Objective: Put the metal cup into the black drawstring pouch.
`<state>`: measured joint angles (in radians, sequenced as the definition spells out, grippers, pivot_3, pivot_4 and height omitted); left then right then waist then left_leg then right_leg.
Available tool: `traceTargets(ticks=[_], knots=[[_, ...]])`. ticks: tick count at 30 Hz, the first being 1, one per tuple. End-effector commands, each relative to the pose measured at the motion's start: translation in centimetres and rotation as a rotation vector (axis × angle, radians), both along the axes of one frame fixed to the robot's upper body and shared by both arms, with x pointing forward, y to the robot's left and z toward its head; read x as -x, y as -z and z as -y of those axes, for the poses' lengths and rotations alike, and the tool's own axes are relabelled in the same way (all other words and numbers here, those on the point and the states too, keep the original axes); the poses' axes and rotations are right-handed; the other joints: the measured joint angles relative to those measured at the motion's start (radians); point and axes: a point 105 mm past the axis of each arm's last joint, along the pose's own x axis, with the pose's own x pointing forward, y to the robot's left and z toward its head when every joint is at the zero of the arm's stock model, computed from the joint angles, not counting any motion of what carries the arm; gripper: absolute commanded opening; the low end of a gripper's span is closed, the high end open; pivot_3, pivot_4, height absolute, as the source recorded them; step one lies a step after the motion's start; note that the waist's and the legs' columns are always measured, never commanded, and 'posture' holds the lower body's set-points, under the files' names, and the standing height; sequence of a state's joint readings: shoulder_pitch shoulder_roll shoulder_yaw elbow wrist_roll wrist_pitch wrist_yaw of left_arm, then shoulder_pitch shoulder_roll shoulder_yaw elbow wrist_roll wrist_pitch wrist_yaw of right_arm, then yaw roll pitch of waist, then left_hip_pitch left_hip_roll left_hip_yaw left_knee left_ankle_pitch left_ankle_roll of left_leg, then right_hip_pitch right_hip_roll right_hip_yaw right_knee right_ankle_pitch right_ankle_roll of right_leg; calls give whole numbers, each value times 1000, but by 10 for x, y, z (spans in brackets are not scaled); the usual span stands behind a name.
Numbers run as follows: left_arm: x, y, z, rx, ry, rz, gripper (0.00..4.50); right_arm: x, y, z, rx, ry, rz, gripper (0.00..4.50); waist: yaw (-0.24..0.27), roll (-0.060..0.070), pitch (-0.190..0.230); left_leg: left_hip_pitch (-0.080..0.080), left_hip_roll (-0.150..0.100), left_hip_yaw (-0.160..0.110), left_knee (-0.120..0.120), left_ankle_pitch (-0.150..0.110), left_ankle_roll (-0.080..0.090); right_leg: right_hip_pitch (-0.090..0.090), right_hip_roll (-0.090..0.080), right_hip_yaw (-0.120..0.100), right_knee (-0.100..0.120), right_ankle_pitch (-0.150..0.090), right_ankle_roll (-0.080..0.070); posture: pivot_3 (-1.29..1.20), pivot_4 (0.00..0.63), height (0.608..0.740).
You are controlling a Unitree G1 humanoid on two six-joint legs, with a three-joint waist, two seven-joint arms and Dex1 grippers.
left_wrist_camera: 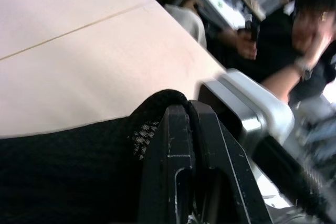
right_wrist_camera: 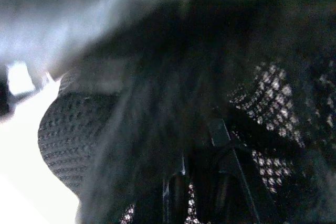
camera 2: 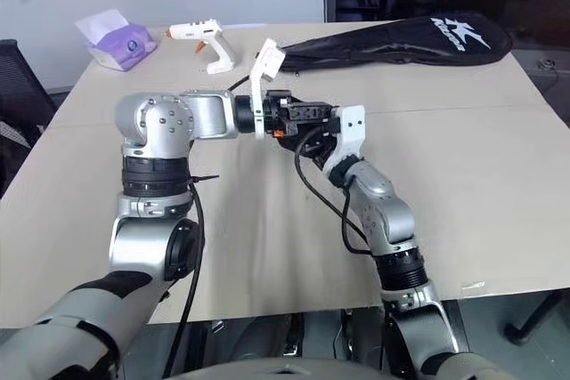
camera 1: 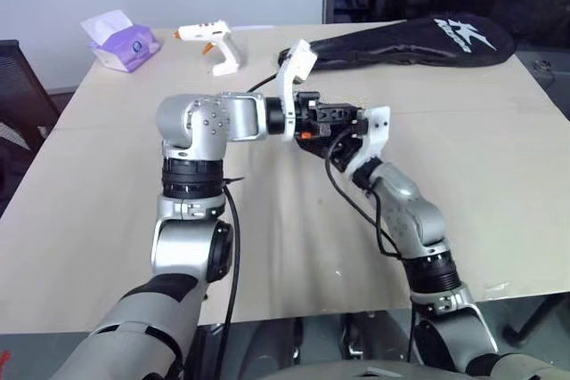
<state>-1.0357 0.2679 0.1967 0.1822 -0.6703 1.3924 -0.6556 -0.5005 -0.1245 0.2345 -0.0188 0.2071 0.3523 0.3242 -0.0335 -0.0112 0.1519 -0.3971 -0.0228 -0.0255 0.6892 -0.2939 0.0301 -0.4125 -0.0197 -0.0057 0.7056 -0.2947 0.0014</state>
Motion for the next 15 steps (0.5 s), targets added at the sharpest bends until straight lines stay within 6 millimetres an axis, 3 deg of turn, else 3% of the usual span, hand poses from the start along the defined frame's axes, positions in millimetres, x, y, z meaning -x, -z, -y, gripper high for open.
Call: traceTargets(ticks=[1,3,6,10,15], knots=[[-1,-9,1,10,-4,34,0,2,9,-6,166,-13,73,37,0,0,0,0,0,0,0,0,0,0,0,0,0,0,0,0,150,740],[-2,-2,-2,-26,-15,48,0,3,5,0,24,0,-23,37,-4,-1,0,0,1,0,-1,0,0,-1,1,0,2,0,0,0,150,740],[-6,20,-14,-122,-51,82,0,18,1,8,75,-41,3,992,-9,0,0,0,2,0,-3,1,-2,-2,1,1,3,0,0,0,150,740],[-6,32,-25,-185,-53,127,0,33,-4,23,113,-8,-13,2704,-4,0,0,1,2,0,-2,1,-2,-2,1,2,3,0,0,0,150,740],[-13,31,-34,-220,-72,177,0,64,-17,40,71,-50,-68,2704,14,0,0,0,1,-1,-2,1,-2,-2,1,1,3,0,0,0,150,740]])
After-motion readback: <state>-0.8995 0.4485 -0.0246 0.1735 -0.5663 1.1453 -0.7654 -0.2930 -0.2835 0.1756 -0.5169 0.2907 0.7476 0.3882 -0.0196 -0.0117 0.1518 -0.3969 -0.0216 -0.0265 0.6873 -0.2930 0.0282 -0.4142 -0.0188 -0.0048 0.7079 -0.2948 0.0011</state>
